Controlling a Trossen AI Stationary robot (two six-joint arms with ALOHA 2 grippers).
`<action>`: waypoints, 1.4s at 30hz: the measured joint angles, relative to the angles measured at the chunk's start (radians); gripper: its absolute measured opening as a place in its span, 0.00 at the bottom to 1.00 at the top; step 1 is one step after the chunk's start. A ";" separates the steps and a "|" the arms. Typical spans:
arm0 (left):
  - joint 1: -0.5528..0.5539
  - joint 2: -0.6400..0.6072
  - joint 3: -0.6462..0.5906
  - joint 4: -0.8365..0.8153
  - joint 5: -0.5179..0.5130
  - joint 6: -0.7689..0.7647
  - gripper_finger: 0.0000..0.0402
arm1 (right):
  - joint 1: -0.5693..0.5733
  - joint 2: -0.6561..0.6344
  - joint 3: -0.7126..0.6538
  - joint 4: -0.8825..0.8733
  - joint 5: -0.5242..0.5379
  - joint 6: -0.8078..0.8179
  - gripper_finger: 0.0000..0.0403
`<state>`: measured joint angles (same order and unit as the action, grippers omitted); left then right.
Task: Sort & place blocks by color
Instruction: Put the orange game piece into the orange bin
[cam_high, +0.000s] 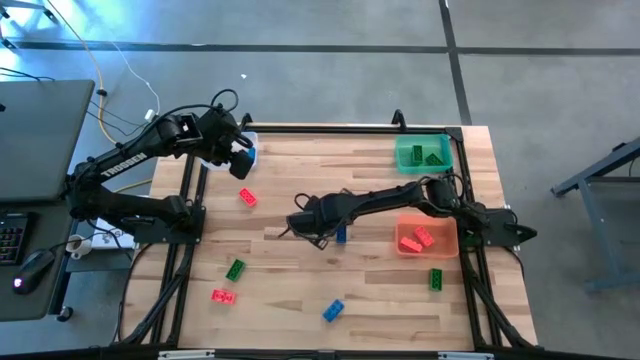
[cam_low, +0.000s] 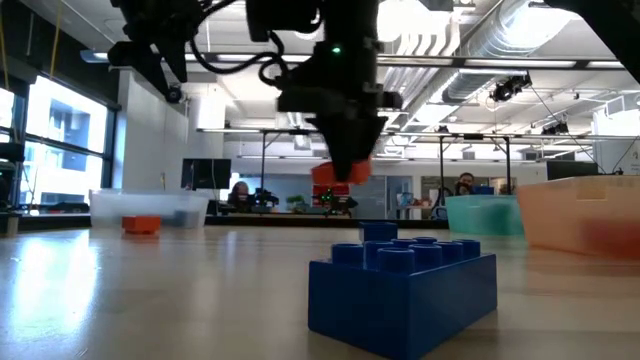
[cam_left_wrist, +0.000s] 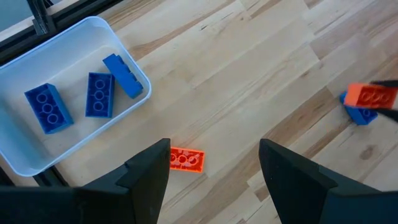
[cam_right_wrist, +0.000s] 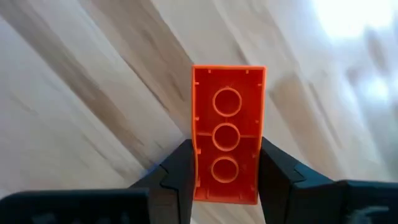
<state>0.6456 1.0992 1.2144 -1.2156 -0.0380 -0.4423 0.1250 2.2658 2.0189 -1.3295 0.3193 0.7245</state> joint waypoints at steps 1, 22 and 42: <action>0.000 0.000 0.000 0.000 0.000 0.000 0.58 | 0.006 0.000 -0.001 -0.031 0.008 0.006 0.26; 0.000 0.000 0.000 0.000 0.000 0.052 0.58 | 0.096 -0.017 -0.006 -0.242 0.077 0.108 0.26; 0.000 0.000 0.000 0.000 0.000 0.052 0.58 | 0.105 -0.445 -0.573 -0.205 0.037 0.382 0.26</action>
<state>0.6453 1.0992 1.2144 -1.2152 -0.0380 -0.3907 0.2301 1.8213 1.4463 -1.5345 0.3559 1.1061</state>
